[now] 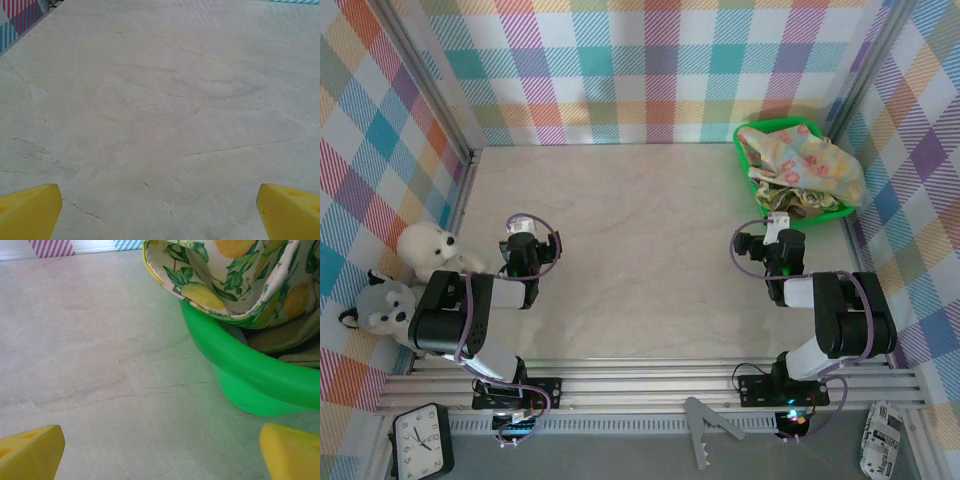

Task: Fold and stack the skirts

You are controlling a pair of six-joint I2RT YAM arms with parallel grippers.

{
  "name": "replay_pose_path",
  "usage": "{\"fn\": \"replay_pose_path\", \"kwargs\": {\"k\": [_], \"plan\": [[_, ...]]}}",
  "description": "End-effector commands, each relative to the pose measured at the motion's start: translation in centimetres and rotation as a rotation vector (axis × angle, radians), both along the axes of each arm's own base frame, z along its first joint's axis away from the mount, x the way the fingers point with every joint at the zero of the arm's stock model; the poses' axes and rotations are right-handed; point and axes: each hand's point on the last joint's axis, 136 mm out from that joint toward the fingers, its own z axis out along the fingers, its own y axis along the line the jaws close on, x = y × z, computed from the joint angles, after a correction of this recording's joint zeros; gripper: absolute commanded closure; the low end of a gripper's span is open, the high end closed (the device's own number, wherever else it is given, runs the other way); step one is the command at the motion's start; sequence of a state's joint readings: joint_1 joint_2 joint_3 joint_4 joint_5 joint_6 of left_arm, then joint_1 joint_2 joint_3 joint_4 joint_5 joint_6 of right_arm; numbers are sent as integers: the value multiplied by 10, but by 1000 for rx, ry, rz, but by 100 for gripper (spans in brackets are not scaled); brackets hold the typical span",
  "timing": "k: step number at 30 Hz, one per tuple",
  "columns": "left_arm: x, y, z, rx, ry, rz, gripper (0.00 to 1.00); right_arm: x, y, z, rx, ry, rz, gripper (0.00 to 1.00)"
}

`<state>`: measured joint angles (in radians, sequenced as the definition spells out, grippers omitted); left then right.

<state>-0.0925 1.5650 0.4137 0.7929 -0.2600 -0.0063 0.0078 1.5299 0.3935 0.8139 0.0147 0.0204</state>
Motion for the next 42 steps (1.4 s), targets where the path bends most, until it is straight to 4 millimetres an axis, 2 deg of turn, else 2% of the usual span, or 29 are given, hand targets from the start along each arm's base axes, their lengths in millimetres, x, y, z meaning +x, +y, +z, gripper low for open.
{"fn": "replay_pose_path", "kwargs": {"k": [1,28,32,38,42], "plan": [[1,-2,6,0,-30,-9,0,6,2,8,4,-28,17,1],[1,-3,9,1,-36,-12,0,5,3,11,3,-32,23,1],[-2,-2,30,-1,-7,0,0,-4,7,29,10,-30,43,1],[-34,13,64,-76,-45,111,0,-25,10,70,103,2,22,1],[-50,23,91,-141,-86,190,0,-25,-20,98,158,72,-190,1]]}}
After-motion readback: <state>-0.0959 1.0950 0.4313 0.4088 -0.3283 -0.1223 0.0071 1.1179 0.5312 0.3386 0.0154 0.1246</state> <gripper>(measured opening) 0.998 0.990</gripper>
